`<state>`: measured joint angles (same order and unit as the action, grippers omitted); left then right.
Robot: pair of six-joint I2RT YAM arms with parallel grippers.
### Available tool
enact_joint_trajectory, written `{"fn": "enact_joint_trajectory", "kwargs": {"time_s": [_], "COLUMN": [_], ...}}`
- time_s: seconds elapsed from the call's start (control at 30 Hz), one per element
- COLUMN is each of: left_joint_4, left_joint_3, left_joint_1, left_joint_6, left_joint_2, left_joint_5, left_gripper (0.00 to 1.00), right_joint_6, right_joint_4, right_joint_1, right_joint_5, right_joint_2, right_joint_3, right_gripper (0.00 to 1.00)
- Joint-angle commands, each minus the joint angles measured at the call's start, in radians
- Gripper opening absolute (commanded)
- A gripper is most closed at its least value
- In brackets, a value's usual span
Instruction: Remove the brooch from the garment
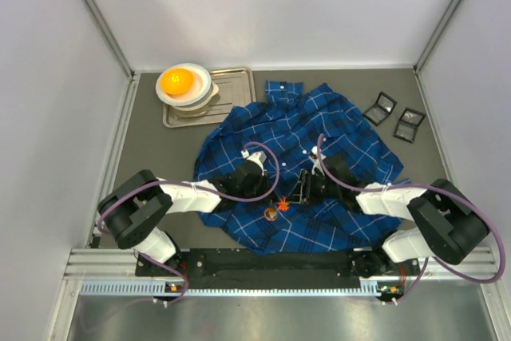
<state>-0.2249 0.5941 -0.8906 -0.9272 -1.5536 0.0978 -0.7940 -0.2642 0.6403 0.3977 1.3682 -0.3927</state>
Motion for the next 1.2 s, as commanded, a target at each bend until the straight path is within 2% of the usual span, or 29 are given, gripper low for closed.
{"fn": "enact_joint_trajectory", "kwargs": {"time_s": [0.0,0.07,0.1,0.13,0.23,0.43,0.6,0.7,0.97,1.03,1.13,1.17], "left_joint_4": [0.003,-0.004,0.005,0.024,0.079,0.188,0.309,0.306,0.276,0.187,0.168,0.182], "left_joint_3": [0.019,0.022,0.027,0.042,0.082,0.131,0.173,0.171,0.153,0.115,0.079,0.082], "left_joint_1": [-0.001,-0.005,-0.008,-0.008,-0.014,-0.027,-0.028,-0.028,-0.030,-0.030,-0.030,-0.030], "left_joint_6": [0.010,-0.022,-0.033,-0.048,-0.102,-0.194,-0.229,-0.220,-0.040,-0.007,0.034,0.053], "left_joint_2": [0.023,0.030,0.036,0.036,0.029,0.024,0.015,0.007,0.016,0.041,0.113,0.147], "left_joint_5": [0.037,0.046,0.045,0.037,0.048,0.020,-0.024,-0.018,-0.063,-0.047,-0.076,-0.082], "left_gripper": [0.09,0.06,0.00,0.00,0.00,0.00,0.00,0.00,0.00,0.17,0.46,0.48], "right_joint_6": [0.027,0.044,0.065,0.078,0.128,0.220,0.285,0.308,0.216,0.202,0.179,0.179], "right_joint_4": [-0.017,0.061,0.091,0.165,0.239,0.263,0.252,0.244,0.255,0.240,0.204,0.201], "right_joint_1": [0.024,0.053,0.065,0.102,0.151,0.193,0.318,0.392,0.375,0.328,0.254,0.243], "right_joint_5": [-0.023,-0.069,-0.124,-0.158,-0.266,-0.368,-0.549,-0.641,-0.597,-0.547,-0.430,-0.403], "right_joint_2": [-0.035,-0.076,-0.092,-0.106,-0.158,-0.192,-0.169,-0.138,-0.107,-0.124,-0.179,-0.196], "right_joint_3": [-0.018,-0.035,-0.044,-0.054,-0.080,-0.081,-0.089,-0.113,-0.152,-0.131,-0.083,-0.077], "right_gripper": [0.38,0.38,0.38,0.38,0.38,0.45,0.50,0.53,0.53,0.52,0.49,0.48]}}
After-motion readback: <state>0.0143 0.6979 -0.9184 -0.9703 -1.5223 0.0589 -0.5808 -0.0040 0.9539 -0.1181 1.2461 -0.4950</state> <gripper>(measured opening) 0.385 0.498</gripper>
